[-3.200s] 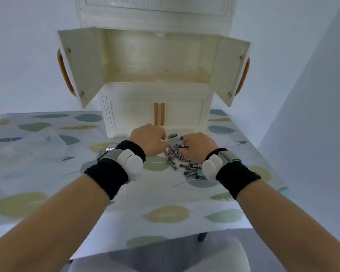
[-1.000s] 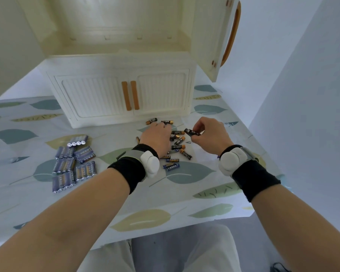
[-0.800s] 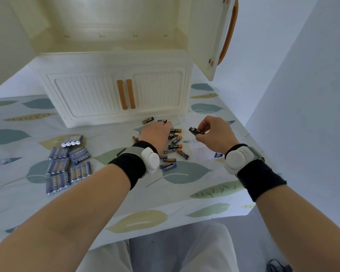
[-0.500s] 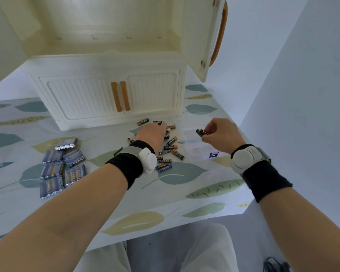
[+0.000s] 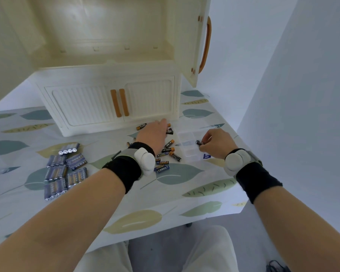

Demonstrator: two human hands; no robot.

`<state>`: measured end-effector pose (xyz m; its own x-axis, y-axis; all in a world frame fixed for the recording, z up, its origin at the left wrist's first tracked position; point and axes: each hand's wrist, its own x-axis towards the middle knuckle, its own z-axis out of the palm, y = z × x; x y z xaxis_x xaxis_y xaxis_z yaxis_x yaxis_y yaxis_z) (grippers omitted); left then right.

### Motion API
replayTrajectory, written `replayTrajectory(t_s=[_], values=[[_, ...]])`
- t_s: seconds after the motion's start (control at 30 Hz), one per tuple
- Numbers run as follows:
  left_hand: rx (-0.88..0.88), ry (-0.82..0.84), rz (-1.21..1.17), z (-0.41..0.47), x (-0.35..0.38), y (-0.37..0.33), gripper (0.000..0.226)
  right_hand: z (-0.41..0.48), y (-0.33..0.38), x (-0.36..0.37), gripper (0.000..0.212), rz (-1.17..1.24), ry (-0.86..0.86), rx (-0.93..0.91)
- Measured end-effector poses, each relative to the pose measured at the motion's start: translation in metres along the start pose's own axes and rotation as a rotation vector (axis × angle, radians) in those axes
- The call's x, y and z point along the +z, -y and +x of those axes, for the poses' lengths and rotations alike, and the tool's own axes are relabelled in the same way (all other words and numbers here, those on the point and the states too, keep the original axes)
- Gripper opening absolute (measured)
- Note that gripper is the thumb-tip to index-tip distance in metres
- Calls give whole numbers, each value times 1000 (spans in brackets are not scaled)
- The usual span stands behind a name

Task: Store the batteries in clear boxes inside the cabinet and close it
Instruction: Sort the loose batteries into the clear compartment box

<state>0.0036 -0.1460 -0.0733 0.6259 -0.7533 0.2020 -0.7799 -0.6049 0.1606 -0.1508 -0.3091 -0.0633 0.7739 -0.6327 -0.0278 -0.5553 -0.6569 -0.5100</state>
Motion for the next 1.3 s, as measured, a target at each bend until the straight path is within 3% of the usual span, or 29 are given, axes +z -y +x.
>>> replayTrajectory(t_s=[0.1,0.27,0.5,0.93,1.03,1.3], values=[[56,-41,-97,-3,-11,-21,11,-2,8,5,8,33,1,-11],[123,39,-94,-8,-12,-45,9,-5,8,3,12,46,-30,8],[91,176,-131,-12,1,-51,30,-9,-6,-2,25,34,-25,-17],[125,149,-169,-19,-8,-28,18,-14,14,-2,14,-145,48,-141],[89,93,-181,-23,-12,-11,19,-9,26,-1,11,-145,-24,-176],[-124,69,-166,-33,-22,57,22,10,74,21,13,-128,-23,-306]])
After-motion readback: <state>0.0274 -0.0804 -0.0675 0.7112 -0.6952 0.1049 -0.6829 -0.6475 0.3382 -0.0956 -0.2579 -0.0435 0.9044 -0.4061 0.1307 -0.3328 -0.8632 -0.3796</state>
